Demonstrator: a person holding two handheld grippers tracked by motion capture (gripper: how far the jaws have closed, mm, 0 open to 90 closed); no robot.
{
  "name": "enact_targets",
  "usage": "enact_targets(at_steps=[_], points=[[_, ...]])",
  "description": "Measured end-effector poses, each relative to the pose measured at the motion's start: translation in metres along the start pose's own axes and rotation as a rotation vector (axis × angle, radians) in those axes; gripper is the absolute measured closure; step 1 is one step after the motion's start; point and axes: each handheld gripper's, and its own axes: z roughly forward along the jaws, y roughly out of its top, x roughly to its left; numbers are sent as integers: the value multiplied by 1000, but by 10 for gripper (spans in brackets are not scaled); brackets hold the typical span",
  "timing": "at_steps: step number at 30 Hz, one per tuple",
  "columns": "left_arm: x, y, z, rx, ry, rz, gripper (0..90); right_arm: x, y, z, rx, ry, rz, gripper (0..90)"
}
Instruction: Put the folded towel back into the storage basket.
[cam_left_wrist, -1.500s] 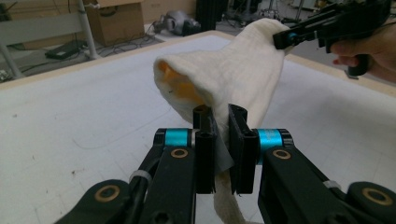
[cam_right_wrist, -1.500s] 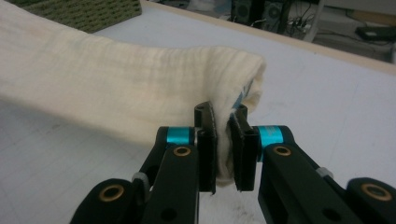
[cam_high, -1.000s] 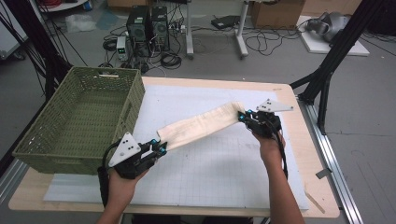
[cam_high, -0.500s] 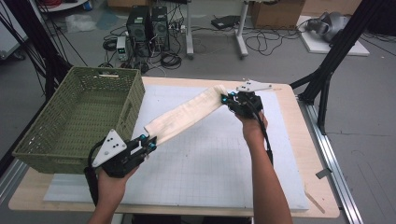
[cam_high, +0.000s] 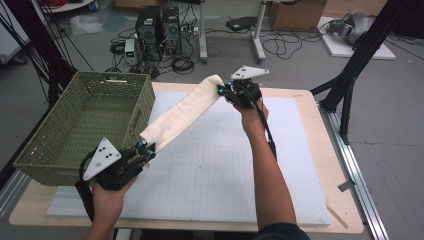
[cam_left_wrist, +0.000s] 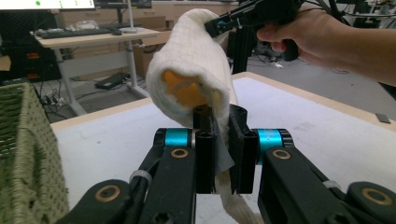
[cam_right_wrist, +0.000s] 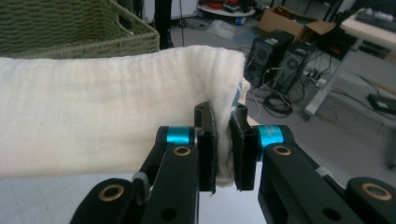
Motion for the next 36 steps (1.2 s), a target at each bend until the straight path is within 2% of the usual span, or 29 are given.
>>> enact_targets(at_steps=[10,11,12,24,36], points=[[10,4,-15,-21,52,3,824,13,36,35,-12,39,-40,826],[10,4,-16,-25,57,1,824,15,41,42,-10,46,-48,826],[12,5,-17,-26,61,4,824,15,41,42,-10,46,-48,826],[29,4,-35,-42,124,-24,825,41,84,88,-20,95,-102,826],[42,4,-51,-47,191,-28,825,66,112,129,-30,142,-129,826]])
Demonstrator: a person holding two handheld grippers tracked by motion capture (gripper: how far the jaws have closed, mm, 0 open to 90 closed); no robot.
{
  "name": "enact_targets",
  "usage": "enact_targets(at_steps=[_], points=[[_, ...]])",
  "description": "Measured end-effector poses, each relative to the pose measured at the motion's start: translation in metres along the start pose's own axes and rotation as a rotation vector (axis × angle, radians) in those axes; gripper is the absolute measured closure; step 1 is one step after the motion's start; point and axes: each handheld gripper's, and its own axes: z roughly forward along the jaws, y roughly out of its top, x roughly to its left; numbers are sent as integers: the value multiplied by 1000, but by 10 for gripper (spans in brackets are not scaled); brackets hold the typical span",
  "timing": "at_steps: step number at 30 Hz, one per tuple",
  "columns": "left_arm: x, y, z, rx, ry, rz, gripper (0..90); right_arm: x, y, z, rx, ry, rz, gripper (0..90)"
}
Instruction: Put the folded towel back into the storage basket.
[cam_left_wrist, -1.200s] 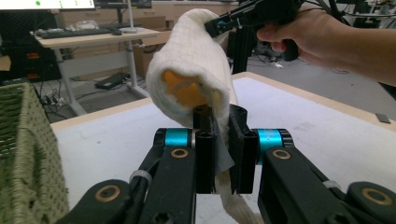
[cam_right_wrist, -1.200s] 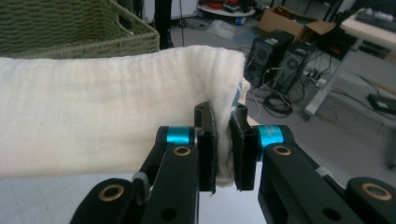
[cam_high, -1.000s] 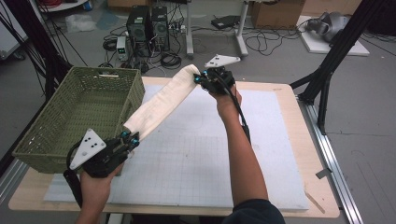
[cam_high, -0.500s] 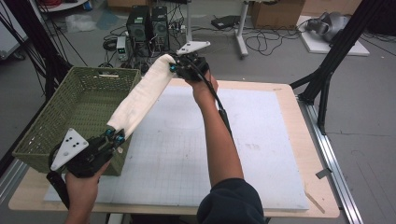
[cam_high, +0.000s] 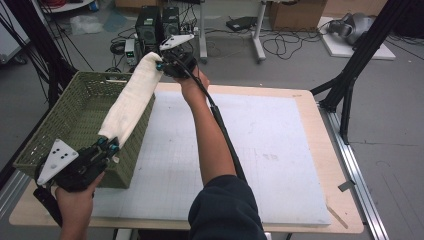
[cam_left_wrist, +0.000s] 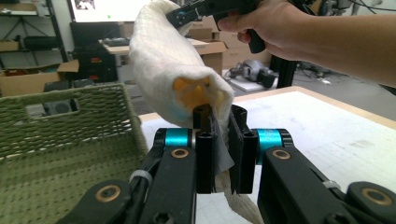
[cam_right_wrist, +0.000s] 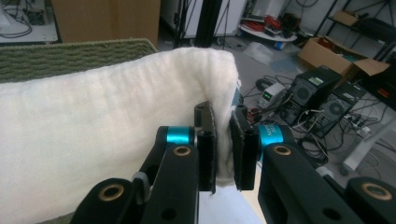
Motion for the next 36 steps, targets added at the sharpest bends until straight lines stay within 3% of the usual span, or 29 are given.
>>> enact_targets(at_steps=[6,10,24,32,34,36], points=[[11,0,-7,0,41,-13,825,10,14,23,3,20,-14,826],[16,0,-11,7,76,1,824,18,21,39,2,29,-21,826],[37,-5,-26,40,155,-18,825,41,22,80,17,60,-8,825],[44,-10,-29,76,184,-37,824,61,32,102,33,82,-36,821],[45,-11,-29,85,188,-39,822,64,32,107,41,90,-36,808],[45,-10,-28,100,184,-36,811,67,30,111,55,75,-43,718]])
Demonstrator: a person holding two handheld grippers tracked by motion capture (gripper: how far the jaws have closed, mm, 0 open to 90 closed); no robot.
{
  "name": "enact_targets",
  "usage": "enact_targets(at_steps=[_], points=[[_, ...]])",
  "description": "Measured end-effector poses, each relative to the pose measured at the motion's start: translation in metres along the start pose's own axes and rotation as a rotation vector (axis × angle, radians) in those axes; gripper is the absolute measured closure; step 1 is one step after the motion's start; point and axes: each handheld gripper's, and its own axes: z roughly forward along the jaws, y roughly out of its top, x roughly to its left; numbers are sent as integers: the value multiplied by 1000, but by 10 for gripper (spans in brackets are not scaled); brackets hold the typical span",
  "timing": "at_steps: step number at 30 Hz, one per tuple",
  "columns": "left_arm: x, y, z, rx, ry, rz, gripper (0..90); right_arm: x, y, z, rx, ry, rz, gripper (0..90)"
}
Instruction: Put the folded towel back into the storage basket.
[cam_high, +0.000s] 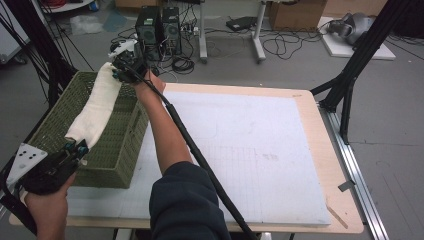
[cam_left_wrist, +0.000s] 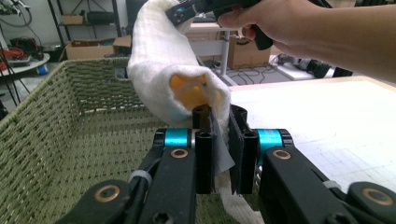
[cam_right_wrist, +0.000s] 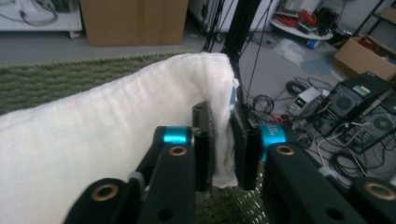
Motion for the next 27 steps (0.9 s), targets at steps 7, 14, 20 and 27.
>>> enact_targets(at_steps=[7,14,20,27], points=[[2,4,1,-1,56,-46,443,0,-2,0,15,-12,26,554],[7,5,-4,-37,65,-93,363,-8,-5,-26,-1,-11,38,516],[9,7,-6,-62,34,-123,301,-18,-14,-57,2,-9,50,474],[-2,11,1,-63,-37,-151,166,-32,-32,-104,8,6,82,405]])
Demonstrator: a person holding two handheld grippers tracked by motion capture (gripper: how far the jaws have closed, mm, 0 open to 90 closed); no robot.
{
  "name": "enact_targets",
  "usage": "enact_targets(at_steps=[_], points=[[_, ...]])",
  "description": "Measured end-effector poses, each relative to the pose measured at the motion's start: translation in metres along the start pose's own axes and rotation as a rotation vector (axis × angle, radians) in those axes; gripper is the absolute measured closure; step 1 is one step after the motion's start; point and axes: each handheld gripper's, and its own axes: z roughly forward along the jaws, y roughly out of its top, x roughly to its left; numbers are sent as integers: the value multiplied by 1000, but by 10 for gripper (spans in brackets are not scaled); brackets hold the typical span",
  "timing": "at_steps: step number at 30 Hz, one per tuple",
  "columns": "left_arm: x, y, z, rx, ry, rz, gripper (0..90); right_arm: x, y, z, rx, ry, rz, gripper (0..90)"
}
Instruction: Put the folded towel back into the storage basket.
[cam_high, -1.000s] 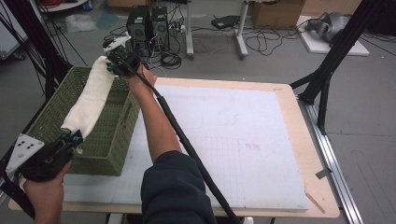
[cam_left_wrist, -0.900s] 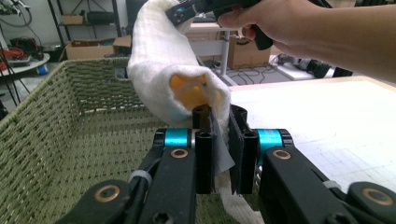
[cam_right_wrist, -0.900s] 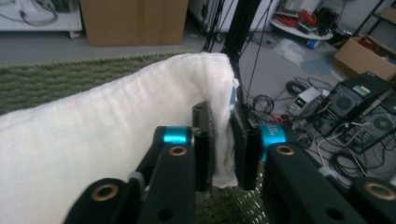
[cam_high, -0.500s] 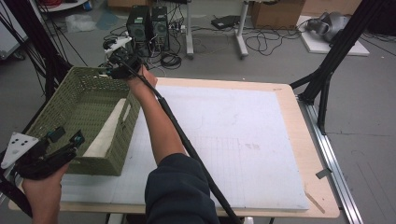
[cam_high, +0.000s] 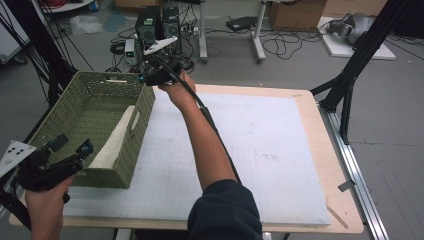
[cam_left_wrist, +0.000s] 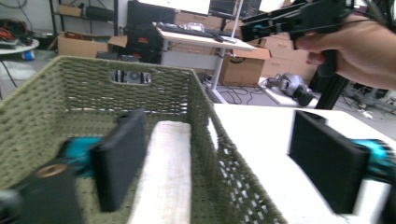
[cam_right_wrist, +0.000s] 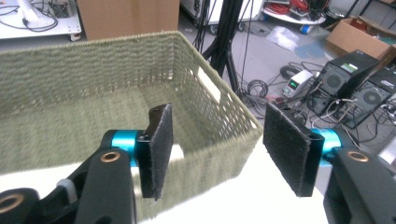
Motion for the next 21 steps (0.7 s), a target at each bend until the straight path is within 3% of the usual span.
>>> enact_targets(at_steps=[8,14,21], points=[[-32,2,16,22,-135,42,168,-18,-22,-62,12,4,50,303],[-56,-1,30,64,-212,79,171,-28,-52,-107,5,-17,91,235],[-79,-9,48,102,-336,114,170,-33,-92,-149,16,-61,136,209]])
